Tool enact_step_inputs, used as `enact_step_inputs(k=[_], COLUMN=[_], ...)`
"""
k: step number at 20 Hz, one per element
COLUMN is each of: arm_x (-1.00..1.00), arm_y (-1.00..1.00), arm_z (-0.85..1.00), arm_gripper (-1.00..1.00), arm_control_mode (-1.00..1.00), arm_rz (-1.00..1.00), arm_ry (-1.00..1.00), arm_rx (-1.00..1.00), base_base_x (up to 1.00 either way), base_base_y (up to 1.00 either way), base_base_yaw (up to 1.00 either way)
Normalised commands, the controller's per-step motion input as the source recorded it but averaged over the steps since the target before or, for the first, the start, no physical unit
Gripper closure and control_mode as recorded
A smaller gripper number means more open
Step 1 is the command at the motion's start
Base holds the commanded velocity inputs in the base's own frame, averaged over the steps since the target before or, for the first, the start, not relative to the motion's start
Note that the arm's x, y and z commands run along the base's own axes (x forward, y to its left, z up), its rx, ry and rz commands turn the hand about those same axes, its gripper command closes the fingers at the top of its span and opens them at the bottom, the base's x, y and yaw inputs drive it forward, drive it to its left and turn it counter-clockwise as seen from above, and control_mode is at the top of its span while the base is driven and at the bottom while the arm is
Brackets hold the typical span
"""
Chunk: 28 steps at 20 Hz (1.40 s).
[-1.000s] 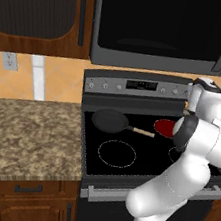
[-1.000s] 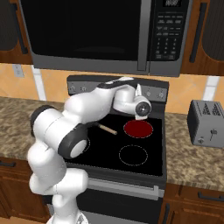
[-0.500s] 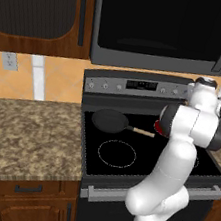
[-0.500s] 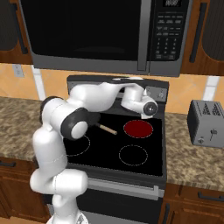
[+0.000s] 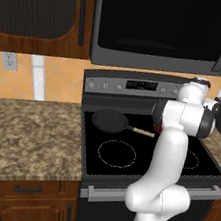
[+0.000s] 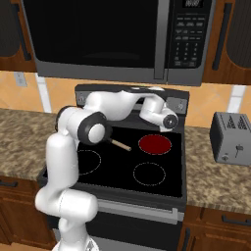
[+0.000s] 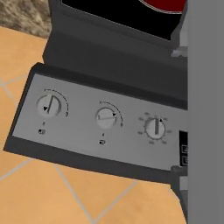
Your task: Turn off the rear right burner of the stove.
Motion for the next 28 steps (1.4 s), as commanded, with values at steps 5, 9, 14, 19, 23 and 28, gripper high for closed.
enact_step_inputs(k=[5,9,14,19,23,28], arm_x=[0.41,0.52,0.52,0.47,0.38,0.35], arm_y=[-0.23,-0.10,-0.07,-0.03,0.00,-0.02], arm_z=[-0.08,0.00,-0.04,-0.13,-0.21,-0.11], arm_gripper=[-1.00,-1.00,-1.00,-1.00,-1.00,-1.00], arm_control_mode=[-1.00,-1.00,-1.00,-1.00,-1.00,-1.00], arm_rz=[0.00,0.00,0.00,0.00,0.00,0.00], arm_ry=[-0.01,0.00,0.00,0.00,0.00,0.00], arm_rx=[0.00,0.00,0.00,0.00,0.00,0.00], base_base_x=[0.00,0.00,0.00,0.00,0.00,0.00], base_base_y=[0.00,0.00,0.00,0.00,0.00,0.00], base_base_yaw=[0.00,0.00,0.00,0.00,0.00,0.00])
